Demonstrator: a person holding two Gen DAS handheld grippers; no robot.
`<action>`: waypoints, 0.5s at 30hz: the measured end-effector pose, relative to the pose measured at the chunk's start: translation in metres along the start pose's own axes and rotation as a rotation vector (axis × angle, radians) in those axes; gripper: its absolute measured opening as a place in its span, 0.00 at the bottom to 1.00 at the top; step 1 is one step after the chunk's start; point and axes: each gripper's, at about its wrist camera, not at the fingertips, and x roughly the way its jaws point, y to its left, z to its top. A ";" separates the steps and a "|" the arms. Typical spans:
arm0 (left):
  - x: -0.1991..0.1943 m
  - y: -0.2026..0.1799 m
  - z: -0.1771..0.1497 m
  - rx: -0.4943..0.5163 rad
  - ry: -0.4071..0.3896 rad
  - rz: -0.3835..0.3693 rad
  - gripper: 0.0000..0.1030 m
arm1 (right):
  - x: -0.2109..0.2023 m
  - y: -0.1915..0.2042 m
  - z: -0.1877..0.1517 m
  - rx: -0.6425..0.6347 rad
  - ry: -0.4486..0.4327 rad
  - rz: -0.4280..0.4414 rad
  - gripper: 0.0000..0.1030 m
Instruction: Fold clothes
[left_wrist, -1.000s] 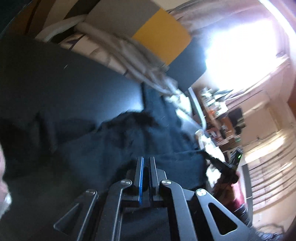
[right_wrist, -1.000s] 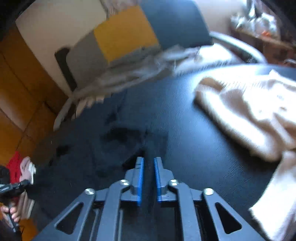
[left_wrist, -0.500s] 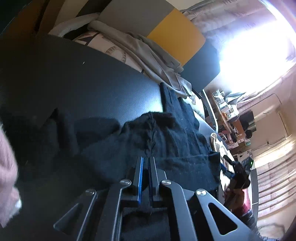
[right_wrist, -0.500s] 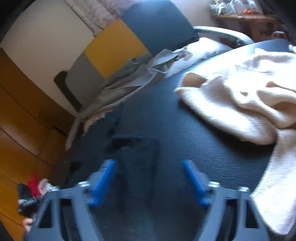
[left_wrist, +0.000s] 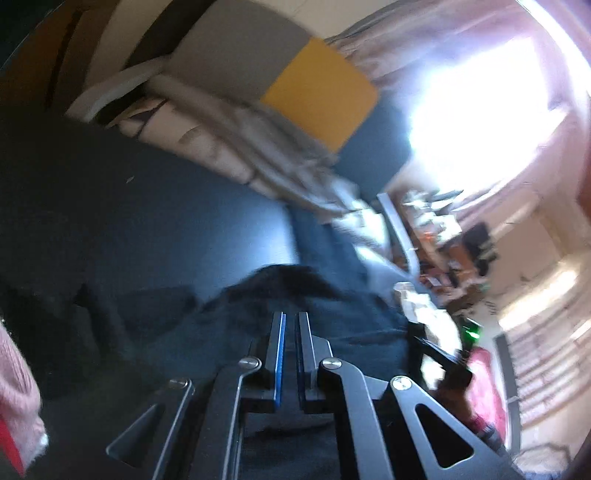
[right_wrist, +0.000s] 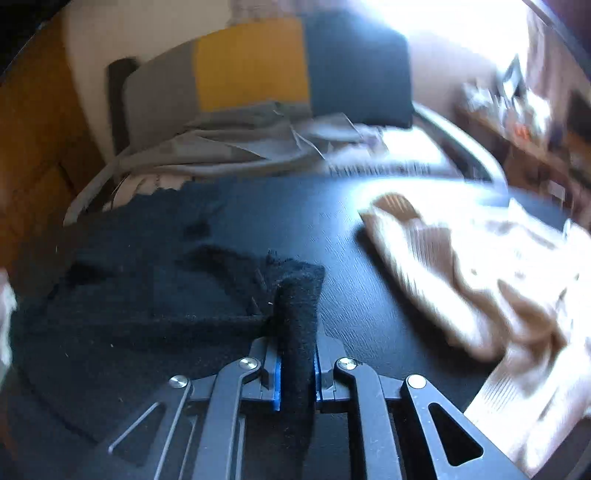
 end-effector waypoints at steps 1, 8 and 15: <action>0.004 0.006 -0.002 -0.024 0.013 0.003 0.02 | 0.006 -0.003 -0.003 0.006 0.014 -0.004 0.12; 0.019 0.036 -0.015 -0.142 0.067 -0.033 0.21 | 0.021 -0.016 -0.006 0.082 -0.004 0.035 0.19; 0.043 0.006 -0.021 0.048 0.146 0.050 0.29 | 0.023 -0.031 -0.008 0.130 -0.019 0.087 0.21</action>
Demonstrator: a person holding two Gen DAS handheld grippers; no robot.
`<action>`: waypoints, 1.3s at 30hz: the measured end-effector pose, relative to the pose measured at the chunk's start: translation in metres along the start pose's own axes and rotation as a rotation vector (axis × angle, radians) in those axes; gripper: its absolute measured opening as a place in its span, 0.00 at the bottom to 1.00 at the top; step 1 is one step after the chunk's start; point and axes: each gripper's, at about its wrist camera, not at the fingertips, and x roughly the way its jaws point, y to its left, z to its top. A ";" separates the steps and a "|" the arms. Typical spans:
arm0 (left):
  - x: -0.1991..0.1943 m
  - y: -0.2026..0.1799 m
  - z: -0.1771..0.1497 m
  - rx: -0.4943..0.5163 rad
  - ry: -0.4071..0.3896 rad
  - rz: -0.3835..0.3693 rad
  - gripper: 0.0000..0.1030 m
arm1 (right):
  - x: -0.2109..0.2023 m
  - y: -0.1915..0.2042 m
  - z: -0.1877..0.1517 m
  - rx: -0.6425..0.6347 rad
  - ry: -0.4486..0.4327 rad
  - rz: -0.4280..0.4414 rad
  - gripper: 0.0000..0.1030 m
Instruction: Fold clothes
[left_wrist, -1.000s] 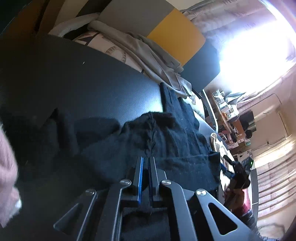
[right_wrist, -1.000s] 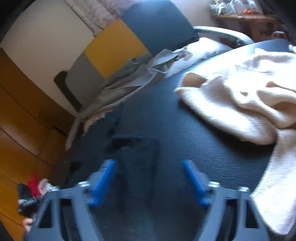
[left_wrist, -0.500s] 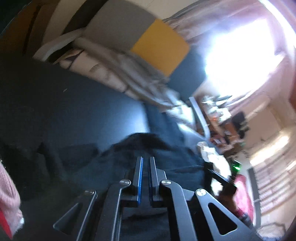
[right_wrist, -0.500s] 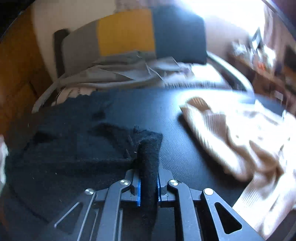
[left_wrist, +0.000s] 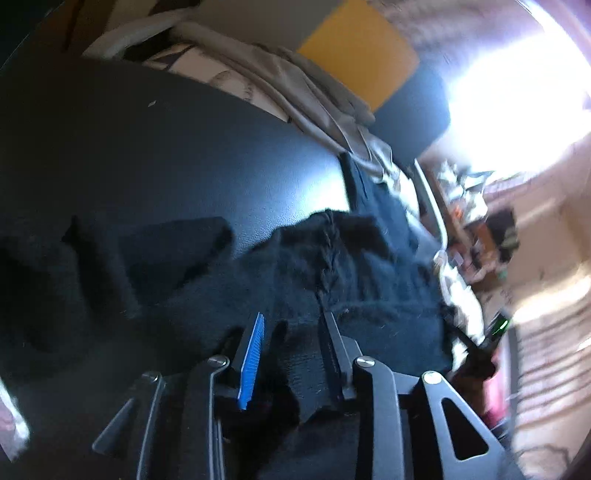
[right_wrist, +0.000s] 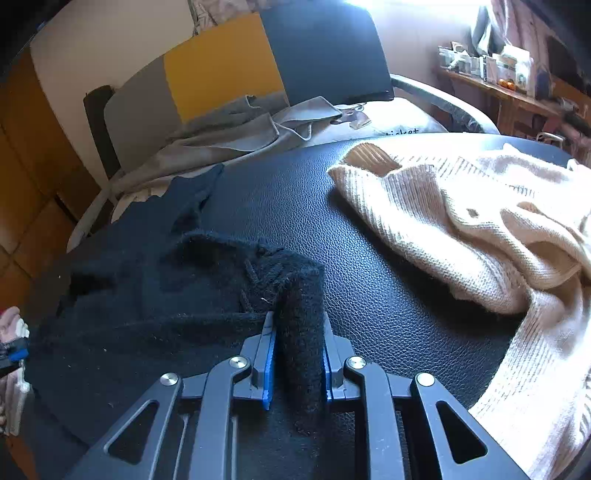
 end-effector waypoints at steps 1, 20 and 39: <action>0.004 -0.005 0.000 0.033 0.008 0.015 0.29 | 0.001 0.000 0.000 0.000 0.000 0.001 0.21; 0.039 -0.017 0.011 0.066 -0.026 0.205 0.08 | -0.008 -0.012 0.000 -0.054 -0.036 -0.155 0.23; 0.033 -0.042 -0.038 0.086 -0.064 0.182 0.17 | -0.026 0.057 -0.053 -0.295 0.034 0.056 0.75</action>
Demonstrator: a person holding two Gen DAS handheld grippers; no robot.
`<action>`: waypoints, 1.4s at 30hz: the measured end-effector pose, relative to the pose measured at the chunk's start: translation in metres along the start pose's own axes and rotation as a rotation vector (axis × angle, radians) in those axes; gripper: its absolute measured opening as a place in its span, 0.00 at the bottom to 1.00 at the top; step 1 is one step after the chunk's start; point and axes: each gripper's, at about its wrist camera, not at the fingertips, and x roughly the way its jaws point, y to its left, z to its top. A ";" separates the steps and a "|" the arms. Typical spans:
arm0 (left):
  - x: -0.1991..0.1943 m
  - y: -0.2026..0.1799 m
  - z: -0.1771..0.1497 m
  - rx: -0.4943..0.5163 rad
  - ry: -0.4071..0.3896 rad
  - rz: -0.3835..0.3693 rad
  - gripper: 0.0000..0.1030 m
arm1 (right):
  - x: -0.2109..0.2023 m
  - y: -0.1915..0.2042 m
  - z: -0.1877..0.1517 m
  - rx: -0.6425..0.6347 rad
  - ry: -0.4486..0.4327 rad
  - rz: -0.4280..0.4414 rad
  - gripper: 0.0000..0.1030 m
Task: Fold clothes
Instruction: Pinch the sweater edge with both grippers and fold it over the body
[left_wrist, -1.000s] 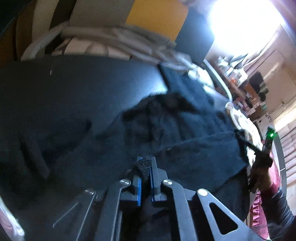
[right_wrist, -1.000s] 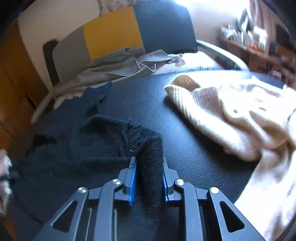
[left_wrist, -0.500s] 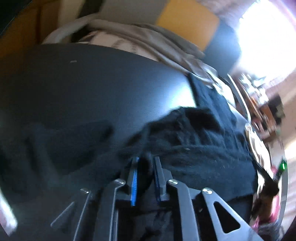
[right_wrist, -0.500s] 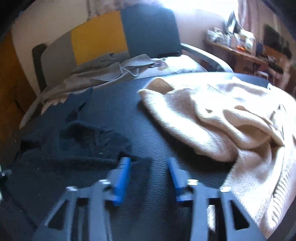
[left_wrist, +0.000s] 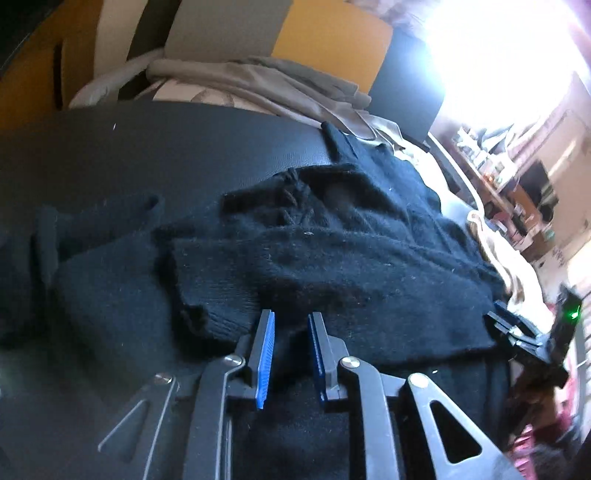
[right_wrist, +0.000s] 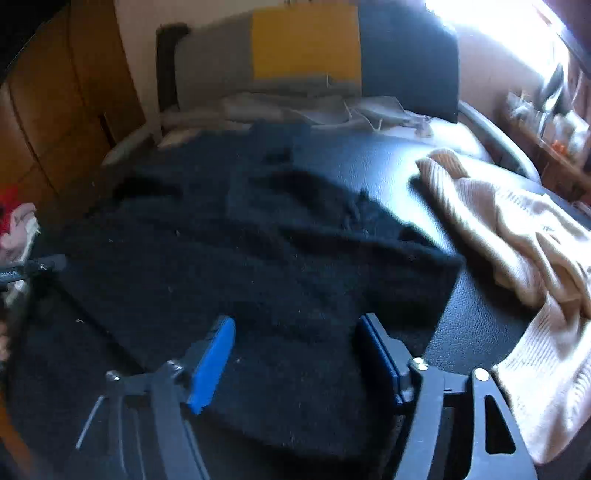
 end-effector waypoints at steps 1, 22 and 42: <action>-0.002 0.000 0.002 0.004 0.005 -0.003 0.17 | 0.000 -0.003 0.001 0.013 0.002 0.020 0.77; 0.096 -0.045 0.195 0.015 0.054 -0.111 0.36 | 0.089 -0.050 0.168 0.151 -0.016 0.259 0.89; 0.160 -0.087 0.223 0.145 0.069 -0.047 0.36 | 0.171 -0.006 0.213 -0.114 0.048 0.158 0.59</action>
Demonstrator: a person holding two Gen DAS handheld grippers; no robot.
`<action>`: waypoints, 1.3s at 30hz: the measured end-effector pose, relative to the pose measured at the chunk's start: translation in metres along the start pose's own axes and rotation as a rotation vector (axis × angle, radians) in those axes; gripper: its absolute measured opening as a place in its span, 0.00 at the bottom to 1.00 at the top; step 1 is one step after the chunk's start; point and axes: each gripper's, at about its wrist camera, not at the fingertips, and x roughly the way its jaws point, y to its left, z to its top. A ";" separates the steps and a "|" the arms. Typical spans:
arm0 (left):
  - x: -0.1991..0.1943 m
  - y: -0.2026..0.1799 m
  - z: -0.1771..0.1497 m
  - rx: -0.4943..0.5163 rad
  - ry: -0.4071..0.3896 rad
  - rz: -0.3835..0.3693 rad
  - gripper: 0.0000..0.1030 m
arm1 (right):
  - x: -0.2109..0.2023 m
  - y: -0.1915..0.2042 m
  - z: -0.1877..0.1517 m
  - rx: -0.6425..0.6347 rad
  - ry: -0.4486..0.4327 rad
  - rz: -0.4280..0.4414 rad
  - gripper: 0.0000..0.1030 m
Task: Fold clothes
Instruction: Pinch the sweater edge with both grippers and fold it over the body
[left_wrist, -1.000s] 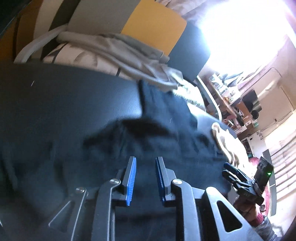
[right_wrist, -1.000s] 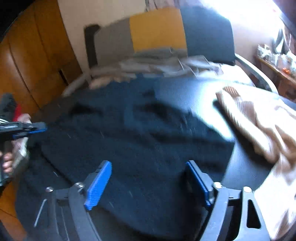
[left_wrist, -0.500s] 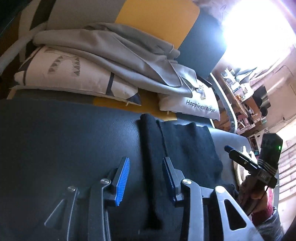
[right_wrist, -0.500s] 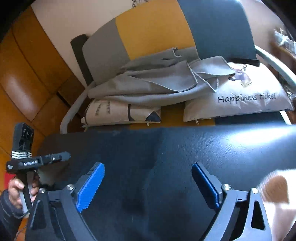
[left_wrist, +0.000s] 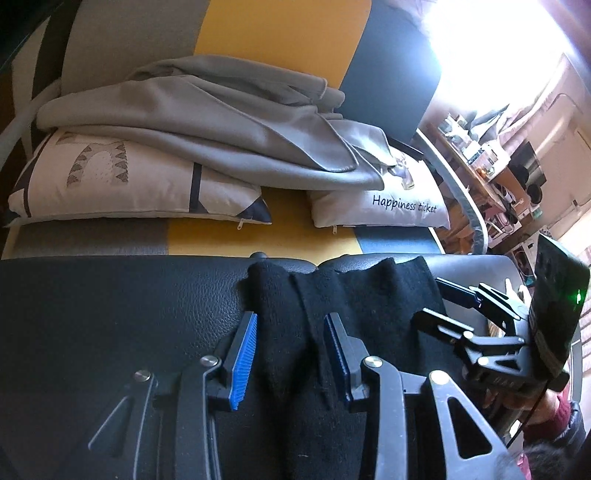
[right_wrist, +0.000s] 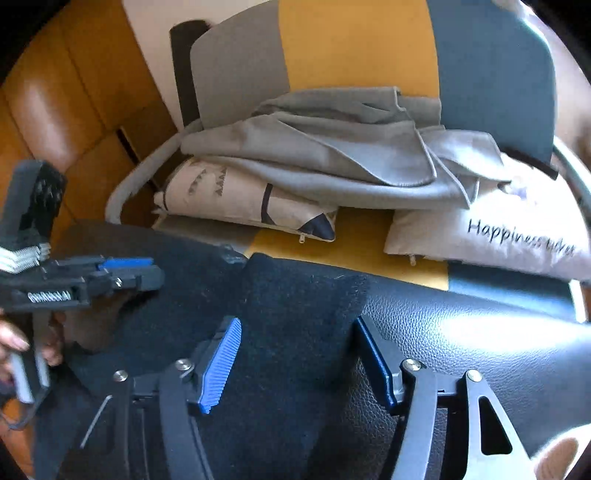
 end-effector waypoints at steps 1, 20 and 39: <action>0.001 -0.002 0.000 0.004 0.000 0.009 0.36 | 0.000 0.002 0.000 -0.011 -0.002 -0.009 0.54; -0.087 -0.044 -0.034 0.083 -0.205 -0.162 0.06 | -0.071 0.018 -0.016 0.061 -0.112 0.106 0.09; -0.140 -0.011 -0.227 -0.055 -0.109 -0.254 0.11 | -0.164 0.067 -0.188 0.181 -0.072 0.177 0.57</action>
